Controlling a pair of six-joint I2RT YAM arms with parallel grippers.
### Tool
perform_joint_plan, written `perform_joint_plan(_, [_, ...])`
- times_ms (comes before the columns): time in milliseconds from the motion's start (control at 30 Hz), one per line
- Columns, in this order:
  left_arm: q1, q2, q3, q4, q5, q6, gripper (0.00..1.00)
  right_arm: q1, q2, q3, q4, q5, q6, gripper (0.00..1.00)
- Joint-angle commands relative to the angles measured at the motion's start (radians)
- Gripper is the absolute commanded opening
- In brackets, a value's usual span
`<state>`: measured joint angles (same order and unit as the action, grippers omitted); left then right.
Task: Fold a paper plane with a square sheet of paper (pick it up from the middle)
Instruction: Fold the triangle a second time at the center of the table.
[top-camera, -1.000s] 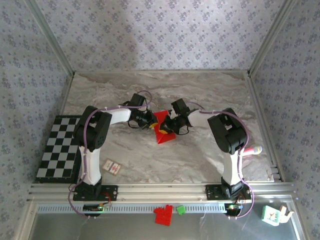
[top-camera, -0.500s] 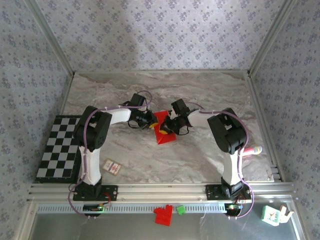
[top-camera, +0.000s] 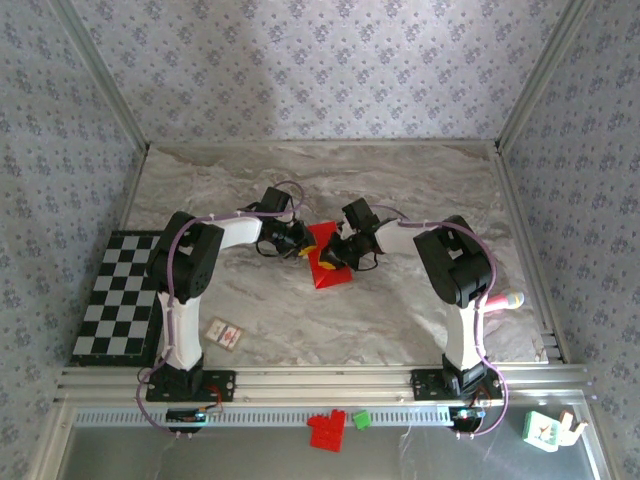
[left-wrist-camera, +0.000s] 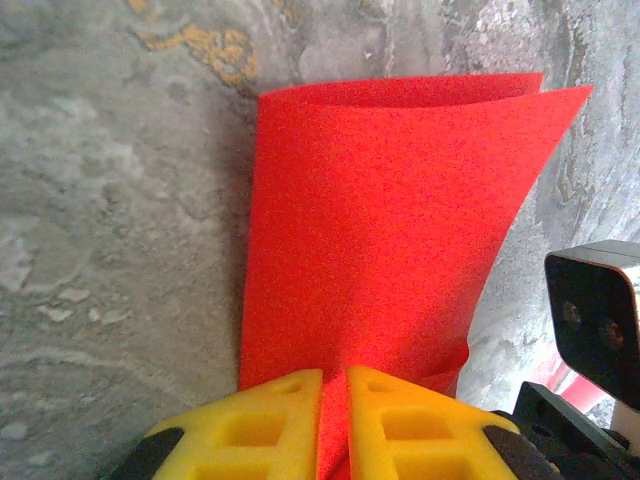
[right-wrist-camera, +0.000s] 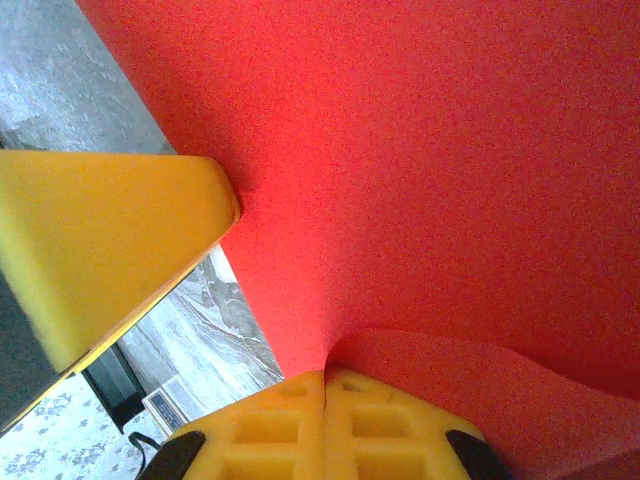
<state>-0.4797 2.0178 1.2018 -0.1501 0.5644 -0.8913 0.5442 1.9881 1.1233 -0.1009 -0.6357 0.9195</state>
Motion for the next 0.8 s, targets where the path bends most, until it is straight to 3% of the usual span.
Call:
perform_joint_plan(0, [-0.01,0.01,0.005,-0.065,-0.009,-0.007,0.16,0.008,0.025,0.02,-0.047,0.002,-0.016,0.04])
perform_joint_plan(300, [0.006,-0.07,0.066,-0.119,-0.027,-0.003,0.19,0.008,0.034,0.025,-0.067,0.005,-0.018,0.12])
perform_joint_plan(567, [0.055,-0.153,0.03,-0.143,-0.092,-0.028,0.23,0.006,0.035,0.03,-0.072,0.005,-0.012,0.29])
perform_joint_plan(767, [0.059,-0.183,-0.023,-0.103,-0.073,-0.059,0.24,0.004,0.034,0.03,-0.082,0.01,-0.016,0.37])
